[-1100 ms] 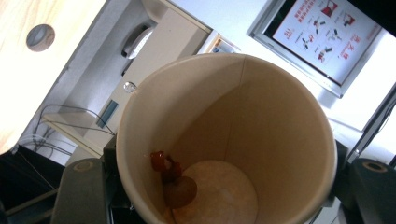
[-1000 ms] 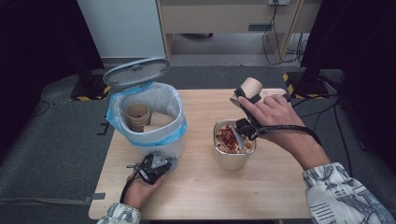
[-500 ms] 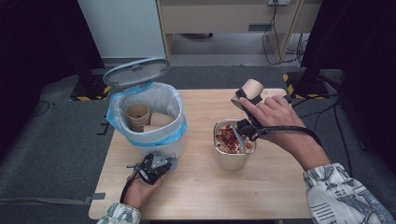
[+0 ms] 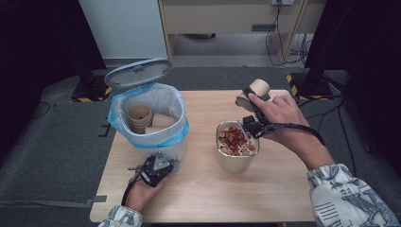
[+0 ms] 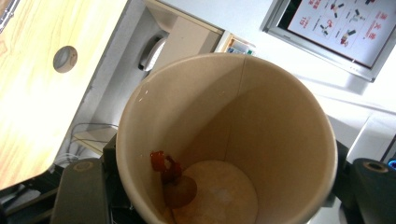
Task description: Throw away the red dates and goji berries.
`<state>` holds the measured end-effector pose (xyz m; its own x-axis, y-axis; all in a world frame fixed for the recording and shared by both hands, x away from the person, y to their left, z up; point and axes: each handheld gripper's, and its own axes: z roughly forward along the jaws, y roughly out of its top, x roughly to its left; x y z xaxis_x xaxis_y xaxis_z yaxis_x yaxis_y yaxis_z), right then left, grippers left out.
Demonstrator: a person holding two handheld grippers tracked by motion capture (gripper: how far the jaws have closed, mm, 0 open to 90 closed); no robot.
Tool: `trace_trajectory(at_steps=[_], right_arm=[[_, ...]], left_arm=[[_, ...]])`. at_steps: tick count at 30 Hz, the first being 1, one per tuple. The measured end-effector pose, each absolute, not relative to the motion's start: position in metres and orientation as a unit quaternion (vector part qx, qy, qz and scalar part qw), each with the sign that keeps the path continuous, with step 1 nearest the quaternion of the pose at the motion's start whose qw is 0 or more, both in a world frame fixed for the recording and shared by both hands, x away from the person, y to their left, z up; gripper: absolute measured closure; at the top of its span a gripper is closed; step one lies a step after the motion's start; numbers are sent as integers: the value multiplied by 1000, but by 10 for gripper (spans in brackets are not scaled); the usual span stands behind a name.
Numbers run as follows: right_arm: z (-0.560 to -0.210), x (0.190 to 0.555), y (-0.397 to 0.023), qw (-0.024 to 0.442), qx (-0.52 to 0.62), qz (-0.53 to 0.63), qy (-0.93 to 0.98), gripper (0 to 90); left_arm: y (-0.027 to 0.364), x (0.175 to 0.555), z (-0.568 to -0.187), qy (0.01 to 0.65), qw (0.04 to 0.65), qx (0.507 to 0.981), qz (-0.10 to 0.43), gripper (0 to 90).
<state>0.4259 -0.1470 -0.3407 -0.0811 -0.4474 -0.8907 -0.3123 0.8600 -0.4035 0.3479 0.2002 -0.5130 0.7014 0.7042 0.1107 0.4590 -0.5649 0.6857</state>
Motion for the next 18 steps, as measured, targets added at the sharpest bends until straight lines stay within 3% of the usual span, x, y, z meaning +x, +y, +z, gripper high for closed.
trace_trajectory(at_steps=[18], right_arm=[[-340, 434, -153, 619, -205, -6, 758, 304]], left_arm=[[200, 348, -513, 336, 323, 864, 190, 896]])
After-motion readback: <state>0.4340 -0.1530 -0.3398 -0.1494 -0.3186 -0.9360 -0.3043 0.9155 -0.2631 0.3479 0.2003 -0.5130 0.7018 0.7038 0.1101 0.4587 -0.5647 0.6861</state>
